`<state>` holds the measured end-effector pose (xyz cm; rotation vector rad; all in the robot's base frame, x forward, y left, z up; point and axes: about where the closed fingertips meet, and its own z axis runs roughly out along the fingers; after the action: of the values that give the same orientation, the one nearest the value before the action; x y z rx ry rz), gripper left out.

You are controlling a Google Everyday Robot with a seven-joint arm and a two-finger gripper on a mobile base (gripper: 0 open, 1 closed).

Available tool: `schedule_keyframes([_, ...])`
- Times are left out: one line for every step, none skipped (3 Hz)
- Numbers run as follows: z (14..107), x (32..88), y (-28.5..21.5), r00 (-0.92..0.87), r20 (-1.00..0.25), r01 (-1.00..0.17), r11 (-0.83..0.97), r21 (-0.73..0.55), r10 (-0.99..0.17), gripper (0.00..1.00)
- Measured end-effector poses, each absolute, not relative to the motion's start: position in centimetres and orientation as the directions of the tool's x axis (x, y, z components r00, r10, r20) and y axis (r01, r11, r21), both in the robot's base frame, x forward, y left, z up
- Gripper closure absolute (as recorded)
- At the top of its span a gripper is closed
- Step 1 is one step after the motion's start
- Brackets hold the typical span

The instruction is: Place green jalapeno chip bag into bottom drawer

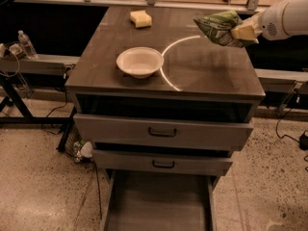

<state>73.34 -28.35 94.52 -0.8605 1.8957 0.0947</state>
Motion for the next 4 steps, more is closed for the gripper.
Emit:
schedule_keyframes([93.4, 72.2, -27.6, -0.223, -0.807, -0.665, 0.691, -0.284, -0.547, 1.0])
schedule_keyframes([92.5, 69.2, -29.3, -0.229, -0.789, -0.701, 0.659, -0.272, -0.57, 1.0])
schedule_keyframes([93.6, 64.8, -32.3, -0.217, -0.787, -0.705, 0.65, -0.282, -0.577, 1.0])
schedule_keyframes([95.6, 57.7, -37.2, -0.22, -0.788, -0.682, 0.668, -0.297, -0.575, 1.0])
